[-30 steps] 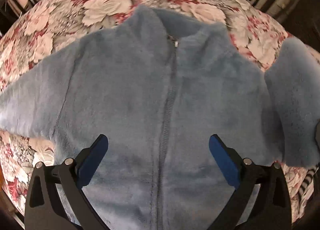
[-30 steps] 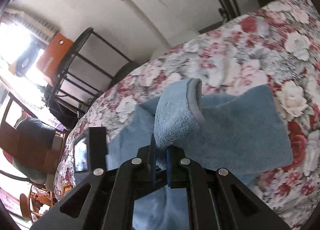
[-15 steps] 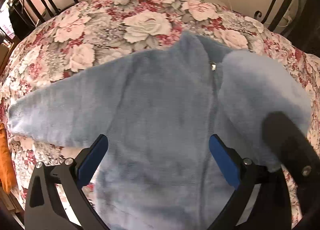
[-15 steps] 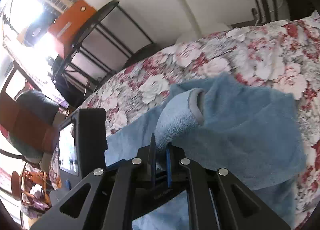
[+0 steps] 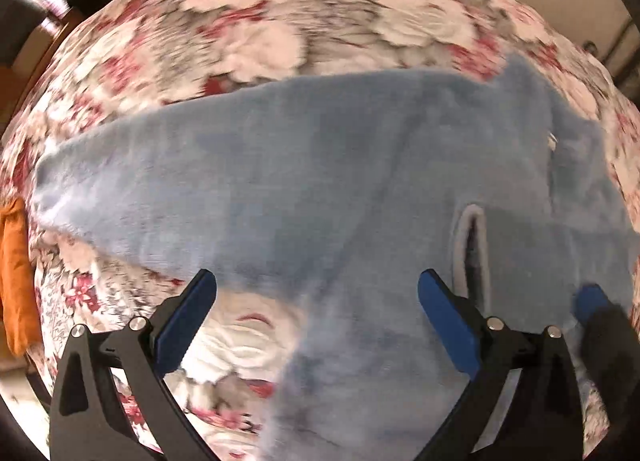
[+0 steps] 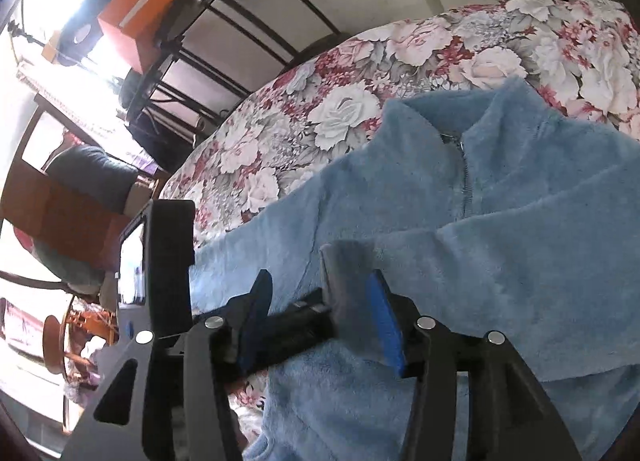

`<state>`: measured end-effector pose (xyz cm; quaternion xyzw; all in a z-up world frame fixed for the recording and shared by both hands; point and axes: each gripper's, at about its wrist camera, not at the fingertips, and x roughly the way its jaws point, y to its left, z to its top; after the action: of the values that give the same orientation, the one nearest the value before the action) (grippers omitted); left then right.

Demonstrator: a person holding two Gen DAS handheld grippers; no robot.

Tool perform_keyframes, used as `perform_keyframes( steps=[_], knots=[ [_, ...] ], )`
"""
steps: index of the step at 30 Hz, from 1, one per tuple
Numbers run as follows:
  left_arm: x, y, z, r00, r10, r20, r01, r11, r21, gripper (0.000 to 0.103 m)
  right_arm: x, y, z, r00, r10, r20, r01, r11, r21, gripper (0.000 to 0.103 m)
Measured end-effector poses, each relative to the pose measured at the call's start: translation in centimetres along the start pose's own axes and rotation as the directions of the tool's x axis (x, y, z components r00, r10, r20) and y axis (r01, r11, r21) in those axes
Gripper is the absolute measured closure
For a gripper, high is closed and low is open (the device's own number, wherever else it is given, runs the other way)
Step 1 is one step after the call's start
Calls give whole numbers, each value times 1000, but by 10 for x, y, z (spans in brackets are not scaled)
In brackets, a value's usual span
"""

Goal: Fold small clothes
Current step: 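Lay the sleeve on the jacket front and open the right tool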

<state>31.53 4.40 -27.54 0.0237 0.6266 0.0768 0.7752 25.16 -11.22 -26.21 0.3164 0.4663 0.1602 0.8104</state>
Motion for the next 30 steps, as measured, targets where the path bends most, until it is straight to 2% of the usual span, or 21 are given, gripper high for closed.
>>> perform_keyframes(
  steps=[5,7,8,10,13,15,16,17,18,19,20,22,23,25,27,29,30],
  knots=[
    [-20,8,3,998,-35,51,36,999,-14,5,-31,-28,6,996,-73,54,73,997,7,54],
    [-34,4,3,994,-38,106,38,999,1,5,-45,-45,7,990,-118,71,117,993,23,61],
    [-41,0,2,989,-50,137,49,999,16,5,-54,-57,8,987,-137,80,134,990,40,67],
    [-49,-11,-1,983,-82,167,74,996,54,5,-71,-81,10,982,-164,97,155,984,93,73],
    [-45,-52,-8,982,-131,138,103,976,194,5,-93,-123,7,981,-170,98,147,967,206,76],
    [-32,-79,-16,990,-92,104,60,958,279,5,-94,-148,-1,983,-178,54,157,950,271,76],
    [-19,-92,-20,996,-39,86,9,946,324,5,-89,-159,-6,981,-192,10,180,939,293,76],
    [-2,-101,-26,996,54,68,-75,929,362,5,-79,-175,-15,975,-214,-60,222,921,320,77],
    [15,-105,-30,990,132,49,-140,913,382,4,-73,-188,-21,973,-209,-94,229,911,344,91],
    [28,-105,-29,990,143,16,-138,916,377,4,-68,-200,-27,974,-193,-117,224,901,371,99],
    [31,-102,-28,992,127,0,-119,928,354,4,-68,-211,-30,978,-169,-122,204,894,400,103],
    [28,-95,-20,995,96,-29,-83,950,302,4,-75,-214,-27,985,-139,-107,172,884,435,103],
    [21,-93,-16,996,83,-11,-77,958,278,4,-83,-209,-22,988,-139,-72,157,889,429,97],
    [4,-90,-12,996,60,64,-74,963,260,4,-92,-195,-10,987,-159,-19,154,912,380,96],
    [-10,-90,-9,988,54,144,-91,961,260,4,-94,-183,7,978,-204,31,184,930,319,96],
    [-5,-90,-6,988,64,140,-99,960,262,4,-91,-185,19,968,-244,63,211,922,324,96],
    [9,-90,-6,991,93,92,-115,955,272,4,-88,-190,24,964,-258,67,222,916,335,96]
  ],
)
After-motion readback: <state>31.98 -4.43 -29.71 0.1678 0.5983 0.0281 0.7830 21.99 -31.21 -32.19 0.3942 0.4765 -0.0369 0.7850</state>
